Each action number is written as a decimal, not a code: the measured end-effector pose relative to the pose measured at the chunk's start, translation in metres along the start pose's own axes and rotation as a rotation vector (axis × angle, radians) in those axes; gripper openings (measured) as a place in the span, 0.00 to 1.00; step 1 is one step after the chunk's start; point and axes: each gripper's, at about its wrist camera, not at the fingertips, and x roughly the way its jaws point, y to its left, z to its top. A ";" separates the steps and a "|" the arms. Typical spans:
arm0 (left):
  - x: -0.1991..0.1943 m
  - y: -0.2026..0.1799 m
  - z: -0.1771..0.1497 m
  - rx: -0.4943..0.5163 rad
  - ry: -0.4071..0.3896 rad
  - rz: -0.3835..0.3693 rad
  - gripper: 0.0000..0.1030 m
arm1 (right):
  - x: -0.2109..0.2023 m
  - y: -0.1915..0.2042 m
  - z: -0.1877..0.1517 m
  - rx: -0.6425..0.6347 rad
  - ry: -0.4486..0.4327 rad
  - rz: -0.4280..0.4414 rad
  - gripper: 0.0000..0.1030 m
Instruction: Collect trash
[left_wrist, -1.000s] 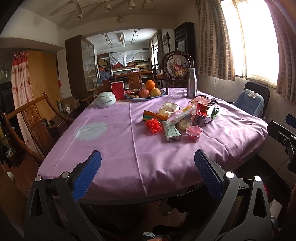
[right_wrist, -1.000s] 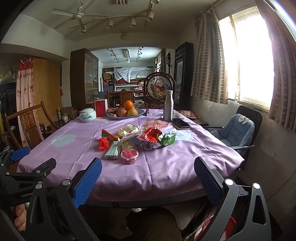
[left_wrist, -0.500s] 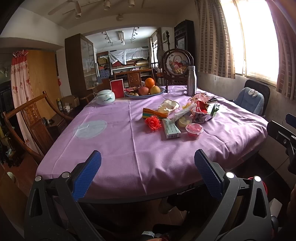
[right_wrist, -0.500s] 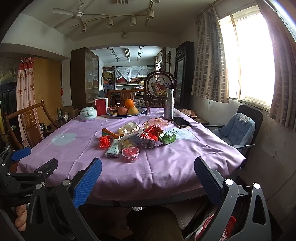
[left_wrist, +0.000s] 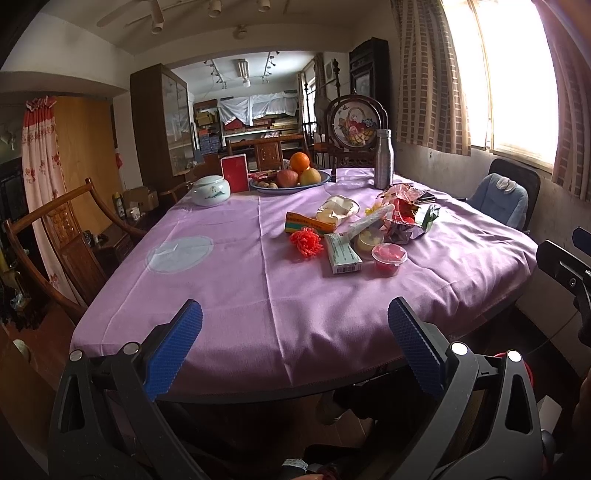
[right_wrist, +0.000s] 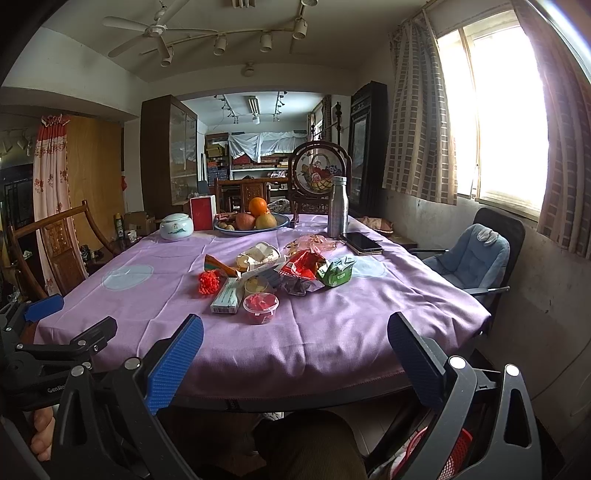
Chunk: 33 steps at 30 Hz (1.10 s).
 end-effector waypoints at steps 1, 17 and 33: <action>0.000 0.000 0.000 -0.001 0.001 0.000 0.94 | 0.000 0.000 0.000 0.000 -0.001 0.001 0.95; 0.003 -0.002 -0.010 0.000 0.008 0.000 0.94 | 0.004 0.003 -0.006 0.001 0.006 0.006 0.95; 0.038 0.000 -0.040 -0.022 0.165 -0.057 0.94 | 0.051 -0.013 -0.029 0.032 0.116 0.031 0.95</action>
